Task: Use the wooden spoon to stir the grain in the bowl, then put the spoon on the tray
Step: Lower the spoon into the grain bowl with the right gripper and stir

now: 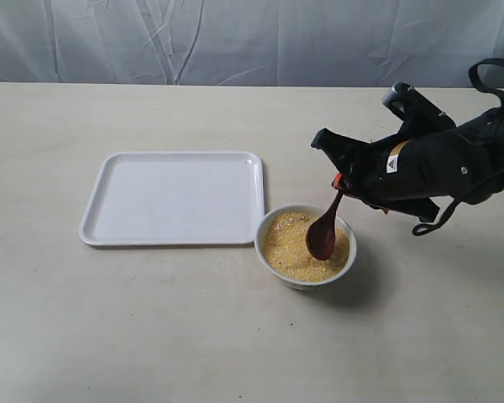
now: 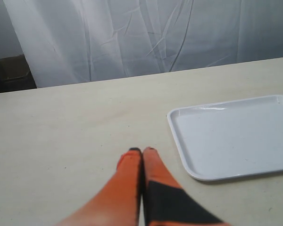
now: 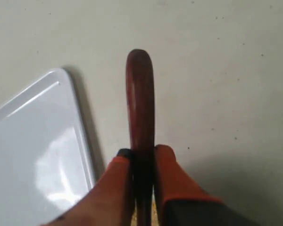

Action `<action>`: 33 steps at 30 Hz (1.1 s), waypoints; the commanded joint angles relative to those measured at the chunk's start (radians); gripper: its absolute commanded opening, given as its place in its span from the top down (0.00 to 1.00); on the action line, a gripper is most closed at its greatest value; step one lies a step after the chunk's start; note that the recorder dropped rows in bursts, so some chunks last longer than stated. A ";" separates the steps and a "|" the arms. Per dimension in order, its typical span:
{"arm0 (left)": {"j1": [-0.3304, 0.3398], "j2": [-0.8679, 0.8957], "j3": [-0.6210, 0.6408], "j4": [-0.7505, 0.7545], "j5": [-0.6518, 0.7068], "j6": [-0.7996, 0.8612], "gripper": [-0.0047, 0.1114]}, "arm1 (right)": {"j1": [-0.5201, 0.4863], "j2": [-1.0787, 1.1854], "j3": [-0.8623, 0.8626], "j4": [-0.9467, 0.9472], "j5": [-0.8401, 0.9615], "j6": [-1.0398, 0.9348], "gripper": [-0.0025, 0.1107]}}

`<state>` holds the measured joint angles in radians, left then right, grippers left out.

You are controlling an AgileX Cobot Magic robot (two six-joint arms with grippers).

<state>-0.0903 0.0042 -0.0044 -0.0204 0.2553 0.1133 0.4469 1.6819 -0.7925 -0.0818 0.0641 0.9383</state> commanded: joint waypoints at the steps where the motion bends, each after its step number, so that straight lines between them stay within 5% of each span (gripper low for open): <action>1: -0.001 -0.004 0.004 0.007 -0.009 -0.001 0.96 | 0.013 0.017 0.001 -0.013 -0.007 -0.002 0.98; 33: -0.001 -0.004 0.004 0.007 -0.009 -0.001 0.96 | 0.054 0.021 0.001 0.025 0.033 0.007 0.97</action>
<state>-0.0903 0.0042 -0.0044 -0.0204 0.2553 0.1133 0.5018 1.7013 -0.7925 -0.0626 0.0934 0.9446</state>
